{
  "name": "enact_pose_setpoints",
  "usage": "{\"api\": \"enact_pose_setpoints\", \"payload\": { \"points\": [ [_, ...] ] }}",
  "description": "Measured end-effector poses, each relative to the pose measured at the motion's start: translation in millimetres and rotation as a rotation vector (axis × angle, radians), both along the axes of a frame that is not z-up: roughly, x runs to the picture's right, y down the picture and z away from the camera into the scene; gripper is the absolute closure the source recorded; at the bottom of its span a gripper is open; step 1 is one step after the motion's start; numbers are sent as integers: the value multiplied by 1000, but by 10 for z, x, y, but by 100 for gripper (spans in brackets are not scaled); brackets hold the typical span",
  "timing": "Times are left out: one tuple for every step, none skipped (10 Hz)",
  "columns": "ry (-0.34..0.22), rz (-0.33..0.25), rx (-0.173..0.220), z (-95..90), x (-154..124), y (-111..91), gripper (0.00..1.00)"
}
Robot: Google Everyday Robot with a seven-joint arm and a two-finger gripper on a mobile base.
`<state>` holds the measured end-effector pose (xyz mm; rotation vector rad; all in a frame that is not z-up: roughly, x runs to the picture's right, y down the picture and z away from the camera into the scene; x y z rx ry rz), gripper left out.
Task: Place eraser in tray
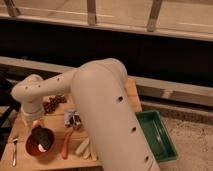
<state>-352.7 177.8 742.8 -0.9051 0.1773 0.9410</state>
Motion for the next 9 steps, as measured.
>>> {"api": "enact_pose_setpoints", "payload": {
  "points": [
    [0, 2, 14, -35, 18, -46, 100],
    [2, 5, 34, -94, 44, -126, 100],
    [5, 11, 56, -146, 92, -222, 100],
    [10, 24, 83, -207, 167, -343, 100],
    [19, 39, 105, -267, 249, -454, 100],
    [36, 53, 138, -311, 394, -602, 100],
    [61, 77, 158, -337, 561, -719, 100],
    [96, 122, 174, -368, 809, -829, 100],
    [124, 160, 179, -382, 1023, -888, 100]
  ]
}}
